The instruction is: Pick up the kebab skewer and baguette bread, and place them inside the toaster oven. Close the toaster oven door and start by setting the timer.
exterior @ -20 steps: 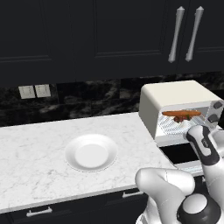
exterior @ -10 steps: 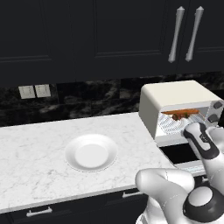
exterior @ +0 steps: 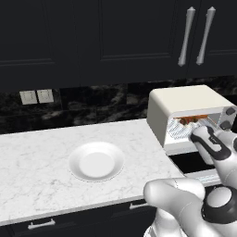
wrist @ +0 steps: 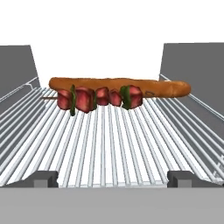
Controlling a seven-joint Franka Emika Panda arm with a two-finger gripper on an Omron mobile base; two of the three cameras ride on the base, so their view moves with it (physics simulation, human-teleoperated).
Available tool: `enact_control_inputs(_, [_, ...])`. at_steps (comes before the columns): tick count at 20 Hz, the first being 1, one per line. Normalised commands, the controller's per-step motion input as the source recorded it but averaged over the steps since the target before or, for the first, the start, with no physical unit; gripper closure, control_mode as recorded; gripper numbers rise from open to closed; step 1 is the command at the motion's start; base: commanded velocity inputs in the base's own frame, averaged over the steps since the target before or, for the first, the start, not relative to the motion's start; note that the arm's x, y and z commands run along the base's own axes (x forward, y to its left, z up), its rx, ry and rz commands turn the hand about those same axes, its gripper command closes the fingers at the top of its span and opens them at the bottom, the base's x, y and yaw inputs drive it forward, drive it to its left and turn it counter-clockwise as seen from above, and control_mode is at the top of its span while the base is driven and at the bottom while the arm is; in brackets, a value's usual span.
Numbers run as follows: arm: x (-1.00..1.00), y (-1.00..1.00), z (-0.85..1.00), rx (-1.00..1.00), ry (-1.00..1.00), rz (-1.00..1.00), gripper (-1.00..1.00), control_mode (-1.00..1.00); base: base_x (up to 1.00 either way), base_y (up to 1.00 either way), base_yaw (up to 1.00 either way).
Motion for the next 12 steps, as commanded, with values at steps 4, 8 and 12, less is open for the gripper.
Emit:
enact_control_inputs(4, [0.24, 0.06, 0.00, 0.00, 0.00, 0.00, -1.00, -1.00, 0.00, 0.00, 0.00])
enact_control_inputs(8, [0.18, 0.04, 0.00, 0.00, 0.00, 0.00, -1.00, -1.00, 0.00, 0.00, 0.00])
enact_control_inputs(12, [0.16, 0.02, 0.00, 0.00, 0.00, 0.00, -1.00, -1.00, 0.00, 0.00, 0.00])
